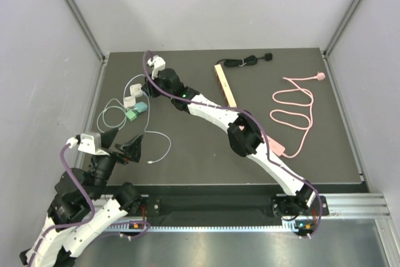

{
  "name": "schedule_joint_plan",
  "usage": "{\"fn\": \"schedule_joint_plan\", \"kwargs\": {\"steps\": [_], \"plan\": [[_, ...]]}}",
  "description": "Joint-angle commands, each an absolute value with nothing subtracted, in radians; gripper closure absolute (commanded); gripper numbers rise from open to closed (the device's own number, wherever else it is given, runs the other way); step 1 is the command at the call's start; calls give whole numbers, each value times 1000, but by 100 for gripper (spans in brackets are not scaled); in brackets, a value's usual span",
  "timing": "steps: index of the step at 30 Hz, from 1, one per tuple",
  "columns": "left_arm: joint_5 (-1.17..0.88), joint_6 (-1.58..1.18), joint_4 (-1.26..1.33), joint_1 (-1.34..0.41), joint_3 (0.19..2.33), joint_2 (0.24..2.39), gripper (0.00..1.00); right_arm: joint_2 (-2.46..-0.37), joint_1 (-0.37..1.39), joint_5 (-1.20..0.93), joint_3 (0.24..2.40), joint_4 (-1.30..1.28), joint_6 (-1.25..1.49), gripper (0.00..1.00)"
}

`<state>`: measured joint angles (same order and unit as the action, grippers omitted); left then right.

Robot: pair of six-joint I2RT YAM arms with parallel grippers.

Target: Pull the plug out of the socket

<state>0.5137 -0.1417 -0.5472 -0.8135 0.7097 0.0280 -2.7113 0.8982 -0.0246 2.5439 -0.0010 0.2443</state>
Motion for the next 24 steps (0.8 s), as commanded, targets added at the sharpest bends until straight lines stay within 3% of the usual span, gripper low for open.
{"fn": "schedule_joint_plan", "kwargs": {"steps": [1,14,20,24], "plan": [[508,-152,-542,-813,712,20,1,-2723,933,-54,2545,43,345,90],[512,-153,-548,-815,715,18,1,-2790,956,-84,2507,43,407,69],[514,-169,-548,-813,713,20,1,-2770,953,-90,2505,31,351,49],[503,-199,-551,-815,710,20,1,-2717,943,-120,2481,20,276,29]]}}
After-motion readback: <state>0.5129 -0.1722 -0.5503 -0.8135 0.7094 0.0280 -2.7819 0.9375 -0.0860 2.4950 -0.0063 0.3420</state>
